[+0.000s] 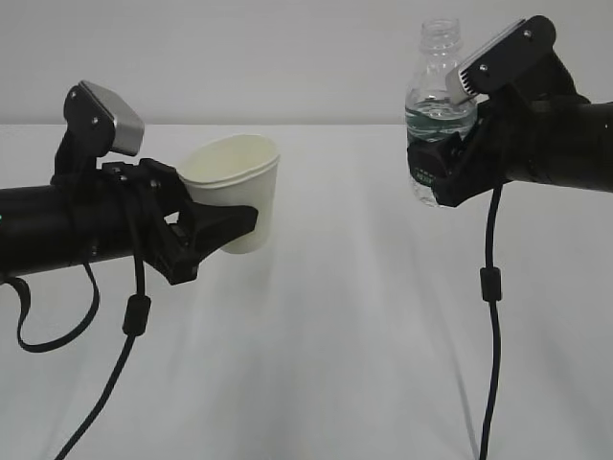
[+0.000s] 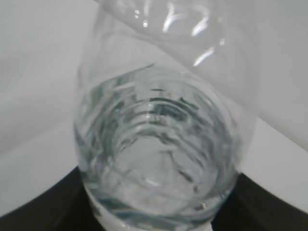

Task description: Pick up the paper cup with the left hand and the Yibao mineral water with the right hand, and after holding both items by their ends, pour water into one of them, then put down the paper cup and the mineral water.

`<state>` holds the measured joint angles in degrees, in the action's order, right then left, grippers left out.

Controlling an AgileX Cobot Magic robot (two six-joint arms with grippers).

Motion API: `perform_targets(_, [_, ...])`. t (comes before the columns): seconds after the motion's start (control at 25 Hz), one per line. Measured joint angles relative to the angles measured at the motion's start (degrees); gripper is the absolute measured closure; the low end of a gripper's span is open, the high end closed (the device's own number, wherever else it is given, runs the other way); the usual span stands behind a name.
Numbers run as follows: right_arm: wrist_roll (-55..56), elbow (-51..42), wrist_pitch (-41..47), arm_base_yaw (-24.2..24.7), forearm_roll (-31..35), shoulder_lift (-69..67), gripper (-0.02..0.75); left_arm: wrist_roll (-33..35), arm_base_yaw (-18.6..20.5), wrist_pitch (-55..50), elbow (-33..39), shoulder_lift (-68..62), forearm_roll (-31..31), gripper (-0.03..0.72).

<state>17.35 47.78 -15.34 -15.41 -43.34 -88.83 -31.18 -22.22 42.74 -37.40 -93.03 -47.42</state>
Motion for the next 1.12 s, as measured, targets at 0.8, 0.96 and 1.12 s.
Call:
perform_targets(0.8, [0.4,0.0,-0.8,0.0,-9.3,0.1,0.283,-7.6,-2.9,0.6,-8.0,-5.2,-13.0,0.261])
perform_targets(0.96, [0.5,0.0,-1.9,0.0,-12.4,0.1,0.283,-7.7,-4.5,0.6,-9.0,-6.8,-13.2,0.261])
perform_targets(1.12, [0.6,0.0,-2.3,0.0,-15.1,0.1,0.283,-7.7,-4.8,1.2,-9.7,-7.8,-13.2,0.261])
